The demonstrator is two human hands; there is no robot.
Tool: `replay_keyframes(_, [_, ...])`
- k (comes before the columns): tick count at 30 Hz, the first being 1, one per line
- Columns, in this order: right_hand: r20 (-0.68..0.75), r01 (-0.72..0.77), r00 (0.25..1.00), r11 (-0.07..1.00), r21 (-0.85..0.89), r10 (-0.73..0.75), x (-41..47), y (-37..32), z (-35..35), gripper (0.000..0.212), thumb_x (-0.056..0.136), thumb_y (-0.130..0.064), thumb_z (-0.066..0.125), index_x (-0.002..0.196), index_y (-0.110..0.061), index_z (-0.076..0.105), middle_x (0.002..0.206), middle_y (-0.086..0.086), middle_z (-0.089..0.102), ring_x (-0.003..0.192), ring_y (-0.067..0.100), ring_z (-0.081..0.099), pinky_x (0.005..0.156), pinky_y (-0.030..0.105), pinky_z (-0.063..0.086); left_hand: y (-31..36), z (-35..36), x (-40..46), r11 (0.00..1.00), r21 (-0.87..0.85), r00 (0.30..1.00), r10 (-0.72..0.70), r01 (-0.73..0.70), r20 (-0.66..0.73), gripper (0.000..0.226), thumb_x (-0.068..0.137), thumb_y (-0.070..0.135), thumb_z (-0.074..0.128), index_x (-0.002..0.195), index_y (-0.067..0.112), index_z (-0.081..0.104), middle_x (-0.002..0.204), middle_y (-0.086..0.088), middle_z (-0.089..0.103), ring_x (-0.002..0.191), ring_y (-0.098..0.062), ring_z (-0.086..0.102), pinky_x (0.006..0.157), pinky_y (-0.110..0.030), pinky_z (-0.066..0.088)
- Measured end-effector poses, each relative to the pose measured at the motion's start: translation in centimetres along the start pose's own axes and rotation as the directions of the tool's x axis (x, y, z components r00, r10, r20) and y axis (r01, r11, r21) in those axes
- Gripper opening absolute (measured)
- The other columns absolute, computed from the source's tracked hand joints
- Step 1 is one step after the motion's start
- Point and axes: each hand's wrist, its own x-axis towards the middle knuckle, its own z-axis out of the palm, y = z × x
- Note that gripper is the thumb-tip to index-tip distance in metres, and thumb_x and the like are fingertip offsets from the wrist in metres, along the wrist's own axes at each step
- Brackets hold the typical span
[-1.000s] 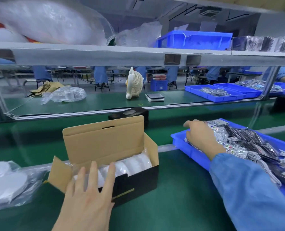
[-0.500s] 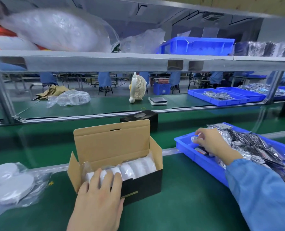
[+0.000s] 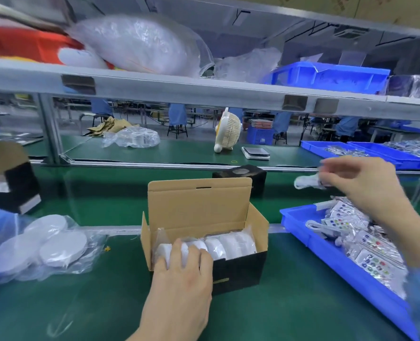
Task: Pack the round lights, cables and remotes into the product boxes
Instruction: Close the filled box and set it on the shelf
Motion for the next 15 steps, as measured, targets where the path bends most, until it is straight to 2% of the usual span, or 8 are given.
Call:
replay_keyframes(2, [0.001, 0.203, 0.976, 0.906, 0.372, -0.219, -3.3, -5.5, 1.9, 0.019, 0.077, -0.009, 0.080, 0.093, -0.019, 0.077, 0.084, -0.010, 0.076, 0.079, 0.006, 0.072, 0.076, 0.009, 0.051, 0.6, -0.6, 0.1, 0.999, 0.043, 1.000, 0.009, -0.010, 0.025, 0.049, 0.042, 0.029, 0.090, 0.080, 0.002, 0.073, 0.076, -0.016, 0.067, 0.087, -0.043, 0.071, 0.053, -0.045, 0.056])
replay_keyframes(4, [0.142, 0.233, 0.922, 0.809, 0.540, -0.361, -6.7, -9.3, 5.8, 0.017, 0.077, -0.003, 0.079, 0.090, -0.013, 0.078, 0.086, -0.004, 0.077, 0.077, 0.012, 0.073, 0.076, 0.018, 0.055, 1.2, -1.3, 0.1, 0.997, 0.077, 0.999, 0.019, -0.022, 0.036, 0.023, 0.066, 0.021, 0.066, 0.075, 0.002, 0.073, 0.070, -0.017, 0.065, 0.079, -0.044, 0.070, 0.051, -0.045, 0.055])
replay_keyframes(6, [0.278, 0.217, 0.864, 0.810, 0.545, -0.419, -9.5, -11.2, 10.5, 0.014, 0.076, -0.001, 0.080, 0.088, -0.007, 0.078, 0.086, -0.001, 0.076, 0.077, 0.013, 0.072, 0.077, 0.021, 0.055, 1.9, -1.3, -0.4, 0.994, 0.096, 0.995, 0.043, -0.051, 0.085, 0.040, 0.071, 0.010, 0.038, 0.074, 0.001, 0.076, 0.070, -0.021, 0.068, 0.073, -0.048, 0.068, 0.052, -0.048, 0.056])
replay_keyframes(9, [0.365, 0.342, 0.775, 0.828, 0.444, -0.516, -11.8, -11.7, 15.1, 0.012, 0.076, -0.007, 0.081, 0.087, -0.004, 0.076, 0.087, 0.006, 0.073, 0.080, 0.014, 0.067, 0.078, 0.024, 0.054, 2.2, -2.1, -1.7, 0.991, 0.104, 0.994, 0.083, -0.089, 0.066, 0.037, 0.067, 0.024, 0.048, 0.073, 0.006, 0.080, 0.075, -0.024, 0.072, 0.075, -0.048, 0.070, 0.076, -0.054, 0.055])
replay_keyframes(10, [0.397, 0.349, 0.748, 0.824, 0.446, -0.532, -11.9, -11.5, 15.5, 0.010, 0.077, -0.009, 0.081, 0.085, -0.005, 0.077, 0.085, 0.005, 0.073, 0.078, 0.013, 0.066, 0.077, 0.023, 0.053, 1.7, -2.4, -2.6, 0.995, 0.039, 0.993, 0.089, -0.092, 0.080, 0.037, 0.067, 0.026, 0.046, 0.070, 0.010, 0.080, 0.074, -0.017, 0.074, 0.073, -0.038, 0.072, 0.083, -0.048, 0.049])
replay_keyframes(12, [0.512, 0.366, 0.650, 0.821, 0.438, -0.562, -11.7, -11.1, 15.4, 0.007, 0.084, -0.015, 0.076, 0.087, -0.009, 0.078, 0.085, 0.001, 0.075, 0.076, 0.008, 0.065, 0.074, 0.017, 0.049, -0.3, -2.3, -3.8, 0.971, -0.211, 0.993, 0.100, -0.111, -0.066, 0.039, 0.073, 0.024, 0.041, 0.073, 0.019, 0.080, 0.072, 0.001, 0.074, 0.067, -0.019, 0.072, 0.082, -0.030, 0.043])
replay_keyframes(13, [0.561, 0.414, 0.585, 0.810, 0.415, -0.586, -11.7, -10.9, 15.2, 0.010, 0.089, -0.018, 0.071, 0.091, -0.011, 0.078, 0.087, 0.000, 0.075, 0.076, 0.007, 0.064, 0.074, 0.017, 0.048, -1.5, -2.3, -4.1, 0.903, -0.416, 0.969, -0.002, -0.104, -0.245, 0.035, 0.077, 0.021, 0.044, 0.081, 0.019, 0.078, 0.075, 0.001, 0.073, 0.068, -0.019, 0.071, 0.083, -0.030, 0.045])
replay_keyframes(15, [0.534, 0.523, 0.528, 0.748, 0.409, -0.661, -11.5, -10.3, 13.9, 0.017, 0.095, -0.023, 0.063, 0.099, -0.013, 0.076, 0.093, -0.004, 0.075, 0.080, 0.009, 0.066, 0.076, 0.022, 0.050, -4.0, -3.1, -5.3, 0.664, -0.747, 0.892, -0.309, -0.046, -0.329, 0.023, 0.084, 0.024, 0.052, 0.091, 0.022, 0.074, 0.081, 0.006, 0.071, 0.071, -0.014, 0.069, 0.078, -0.021, 0.051])
